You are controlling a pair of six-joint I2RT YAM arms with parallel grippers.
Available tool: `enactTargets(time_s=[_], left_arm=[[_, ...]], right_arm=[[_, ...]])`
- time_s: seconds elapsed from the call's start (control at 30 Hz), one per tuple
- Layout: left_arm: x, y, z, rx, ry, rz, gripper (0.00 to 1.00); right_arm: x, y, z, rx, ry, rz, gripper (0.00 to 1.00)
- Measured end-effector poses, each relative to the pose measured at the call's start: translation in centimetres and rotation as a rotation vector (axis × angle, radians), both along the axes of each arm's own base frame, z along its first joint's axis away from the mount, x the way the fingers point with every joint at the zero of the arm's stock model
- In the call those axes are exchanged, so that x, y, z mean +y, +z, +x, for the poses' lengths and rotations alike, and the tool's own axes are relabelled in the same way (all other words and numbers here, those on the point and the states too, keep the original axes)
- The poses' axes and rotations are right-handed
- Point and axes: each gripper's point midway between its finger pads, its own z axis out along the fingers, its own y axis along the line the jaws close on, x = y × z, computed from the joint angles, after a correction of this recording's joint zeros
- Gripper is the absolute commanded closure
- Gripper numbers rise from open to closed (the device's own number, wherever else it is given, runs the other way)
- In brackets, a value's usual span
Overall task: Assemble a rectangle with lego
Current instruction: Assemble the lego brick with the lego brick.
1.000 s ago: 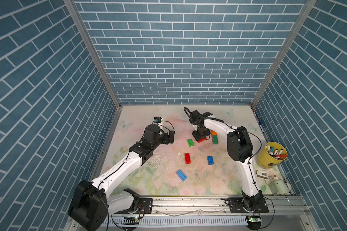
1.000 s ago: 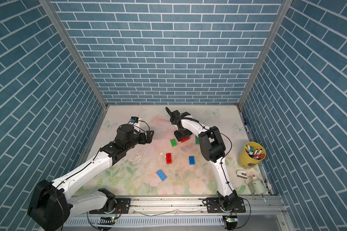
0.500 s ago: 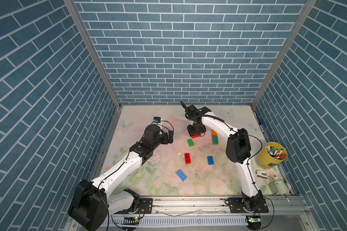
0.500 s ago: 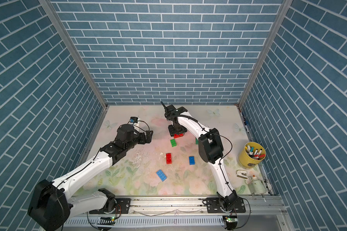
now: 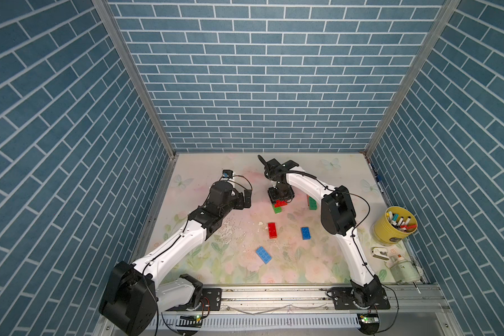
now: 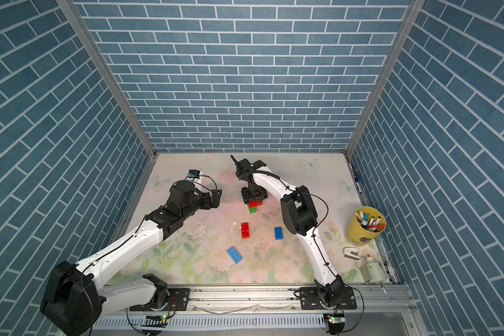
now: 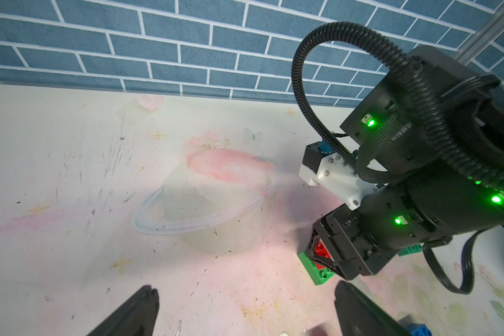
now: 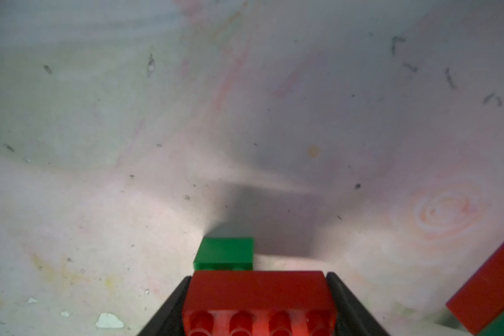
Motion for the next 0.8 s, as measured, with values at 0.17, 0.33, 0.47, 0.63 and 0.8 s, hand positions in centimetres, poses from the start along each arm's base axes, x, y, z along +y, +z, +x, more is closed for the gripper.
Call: enactTargets(time_s=[0.17, 0.33, 0.47, 0.63, 0.8], left_arm=[[0.0, 0.0, 0.0, 0.0, 0.001, 0.0, 0.0], [0.1, 0.0, 0.0, 0.0, 0.002, 0.0, 0.0], [0.0, 0.0, 0.0, 0.0, 0.001, 0.0, 0.0], [0.1, 0.0, 0.0, 0.0, 0.002, 0.0, 0.0], [0.2, 0.0, 0.1, 0.0, 0.004, -0.001, 0.0]], right_arm=[[0.6, 0.1, -0.3, 0.004, 0.009, 0.012, 0.61], [1.1, 0.1, -0.4, 0.002, 0.017, 0.022, 0.61], [1.3, -0.1, -0.5, 0.002, 0.022, 0.022, 0.61], [1.7, -0.3, -0.7, 0.0, 0.032, 0.014, 0.61], [1.7, -0.3, -0.8, -0.015, 0.04, -0.006, 0.61]])
